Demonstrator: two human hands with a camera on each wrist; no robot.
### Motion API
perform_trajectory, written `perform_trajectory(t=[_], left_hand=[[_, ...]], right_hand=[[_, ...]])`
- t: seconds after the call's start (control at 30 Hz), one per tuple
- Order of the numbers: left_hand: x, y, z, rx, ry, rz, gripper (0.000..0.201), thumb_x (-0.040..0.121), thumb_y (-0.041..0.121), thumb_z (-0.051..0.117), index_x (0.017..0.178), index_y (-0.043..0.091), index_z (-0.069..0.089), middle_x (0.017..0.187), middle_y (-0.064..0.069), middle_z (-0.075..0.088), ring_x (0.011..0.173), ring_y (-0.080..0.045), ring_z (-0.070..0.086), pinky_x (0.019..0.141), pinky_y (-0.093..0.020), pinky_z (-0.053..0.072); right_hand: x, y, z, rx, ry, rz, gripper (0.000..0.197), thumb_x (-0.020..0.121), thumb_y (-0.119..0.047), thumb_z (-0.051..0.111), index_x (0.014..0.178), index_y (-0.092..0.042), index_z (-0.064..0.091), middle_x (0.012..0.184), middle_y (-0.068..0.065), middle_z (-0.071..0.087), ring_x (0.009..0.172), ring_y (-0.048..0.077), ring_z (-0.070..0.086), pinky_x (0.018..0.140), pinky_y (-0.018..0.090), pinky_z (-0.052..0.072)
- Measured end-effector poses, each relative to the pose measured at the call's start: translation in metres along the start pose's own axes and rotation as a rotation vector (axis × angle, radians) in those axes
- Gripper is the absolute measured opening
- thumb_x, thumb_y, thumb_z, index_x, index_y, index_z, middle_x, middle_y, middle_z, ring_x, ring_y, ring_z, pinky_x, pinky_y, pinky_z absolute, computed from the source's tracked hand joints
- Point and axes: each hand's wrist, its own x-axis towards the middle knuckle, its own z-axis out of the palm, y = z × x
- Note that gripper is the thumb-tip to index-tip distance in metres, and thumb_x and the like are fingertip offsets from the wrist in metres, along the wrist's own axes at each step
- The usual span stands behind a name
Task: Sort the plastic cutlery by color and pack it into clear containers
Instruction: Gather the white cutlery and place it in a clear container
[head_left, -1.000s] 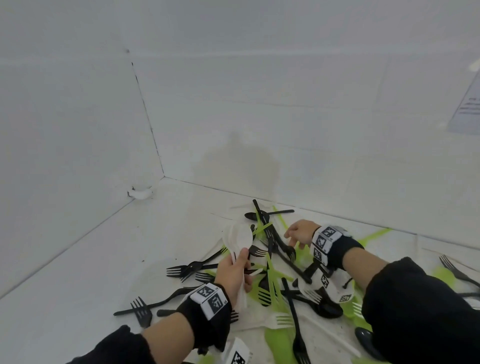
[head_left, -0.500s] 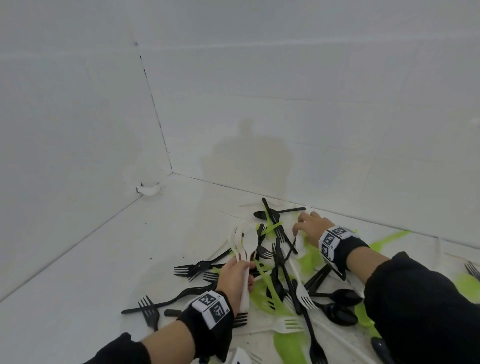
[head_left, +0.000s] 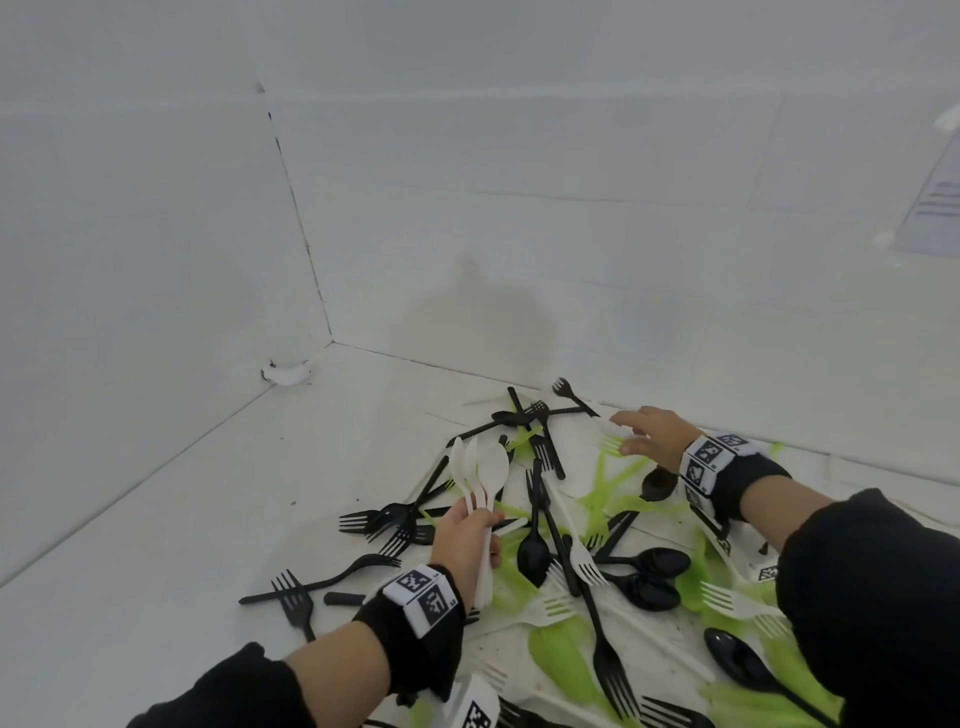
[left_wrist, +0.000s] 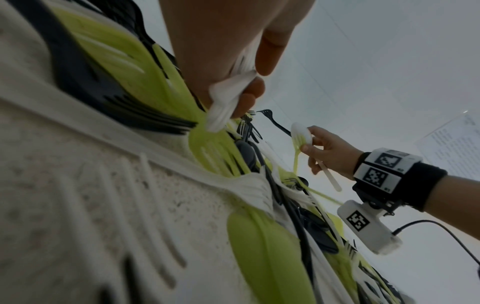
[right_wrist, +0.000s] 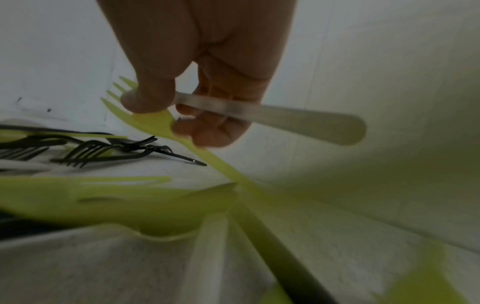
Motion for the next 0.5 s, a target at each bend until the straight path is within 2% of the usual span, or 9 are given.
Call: perform_trajectory(t=[0.07, 0.13, 0.2, 0.23, 0.27, 0.3, 0.37, 0.43, 0.5], left_hand=[[-0.004, 0.0, 0.0, 0.004, 0.005, 0.003, 0.017, 0.089, -0.006, 0.043, 0.082, 0.007, 0.05, 0.073, -0.01, 0.047, 0.048, -0.016, 0.037, 0.038, -0.022, 0.032], [-0.008, 0.0, 0.0, -0.002, 0.012, 0.0, 0.016, 0.089, -0.006, 0.043, 0.081, 0.006, 0.049, 0.072, -0.01, 0.048, 0.048, -0.016, 0.037, 0.038, -0.021, 0.031], [-0.012, 0.0, 0.001, -0.01, 0.011, -0.002, 0.015, 0.09, -0.004, 0.042, 0.08, 0.005, 0.049, 0.074, -0.009, 0.049, 0.048, -0.016, 0.038, 0.04, -0.022, 0.032], [-0.014, 0.0, 0.003, -0.011, 0.006, -0.002, 0.016, 0.091, -0.002, 0.042, 0.079, 0.005, 0.049, 0.074, -0.009, 0.05, 0.049, -0.016, 0.038, 0.041, -0.023, 0.032], [-0.017, 0.0, 0.005, -0.009, -0.002, -0.001, 0.018, 0.092, 0.0, 0.042, 0.078, 0.005, 0.05, 0.073, -0.009, 0.049, 0.049, -0.016, 0.039, 0.043, -0.024, 0.033], [-0.019, -0.001, 0.007, -0.002, -0.009, 0.0, 0.019, 0.094, 0.002, 0.041, 0.077, 0.005, 0.051, 0.071, -0.009, 0.049, 0.05, -0.016, 0.041, 0.045, -0.025, 0.034], [-0.024, -0.003, 0.013, 0.01, -0.033, 0.004, 0.023, 0.097, 0.006, 0.041, 0.077, 0.004, 0.052, 0.065, -0.008, 0.047, 0.05, -0.016, 0.043, 0.044, -0.024, 0.037], [-0.027, -0.007, 0.022, 0.016, -0.061, 0.012, 0.025, 0.098, 0.008, 0.04, 0.077, 0.004, 0.053, 0.06, -0.008, 0.045, 0.049, -0.015, 0.044, 0.04, -0.022, 0.039], [-0.03, -0.012, 0.032, 0.022, -0.095, 0.018, 0.025, 0.099, 0.009, 0.04, 0.078, 0.003, 0.054, 0.057, -0.007, 0.046, 0.048, -0.014, 0.045, 0.039, -0.021, 0.04]], right_hand=[[-0.008, 0.005, 0.0, -0.006, -0.012, 0.036, 0.052, 0.091, -0.018, 0.056, 0.14, -0.021, 0.037, 0.122, 0.02, 0.053, 0.118, 0.029, 0.049, 0.097, 0.026, 0.034], [-0.016, 0.008, 0.0, -0.029, -0.038, 0.077, 0.061, 0.093, -0.011, 0.049, 0.147, -0.023, 0.021, 0.125, 0.02, 0.054, 0.118, 0.029, 0.051, 0.098, 0.027, 0.035], [-0.026, 0.01, -0.004, 0.02, 0.015, 0.145, 0.063, 0.094, -0.001, 0.038, 0.149, -0.016, 0.011, 0.128, 0.016, 0.054, 0.118, 0.03, 0.051, 0.098, 0.028, 0.037], [-0.031, 0.011, -0.007, 0.081, 0.07, 0.18, 0.063, 0.093, 0.002, 0.035, 0.149, -0.013, 0.01, 0.127, 0.014, 0.056, 0.116, 0.03, 0.053, 0.096, 0.028, 0.039], [-0.037, 0.013, -0.01, 0.164, 0.144, 0.201, 0.062, 0.093, 0.003, 0.035, 0.148, -0.012, 0.013, 0.123, 0.013, 0.059, 0.11, 0.03, 0.055, 0.091, 0.027, 0.043], [-0.043, 0.013, -0.012, 0.275, 0.221, 0.214, 0.057, 0.093, 0.002, 0.038, 0.147, -0.01, 0.02, 0.117, 0.012, 0.063, 0.098, 0.029, 0.059, 0.08, 0.023, 0.046], [-0.058, 0.003, -0.011, 0.517, 0.321, 0.211, 0.047, 0.094, -0.003, 0.044, 0.14, -0.005, 0.034, 0.095, 0.009, 0.066, 0.066, 0.021, 0.057, 0.056, 0.012, 0.047], [-0.074, -0.014, -0.001, 0.701, 0.301, 0.226, 0.044, 0.094, -0.004, 0.045, 0.137, 0.0, 0.038, 0.077, 0.006, 0.061, 0.055, 0.016, 0.053, 0.054, 0.016, 0.049], [-0.094, -0.04, 0.015, 0.868, 0.211, 0.258, 0.043, 0.095, -0.005, 0.047, 0.136, 0.003, 0.039, 0.073, 0.004, 0.054, 0.056, 0.015, 0.052, 0.053, 0.02, 0.051]])
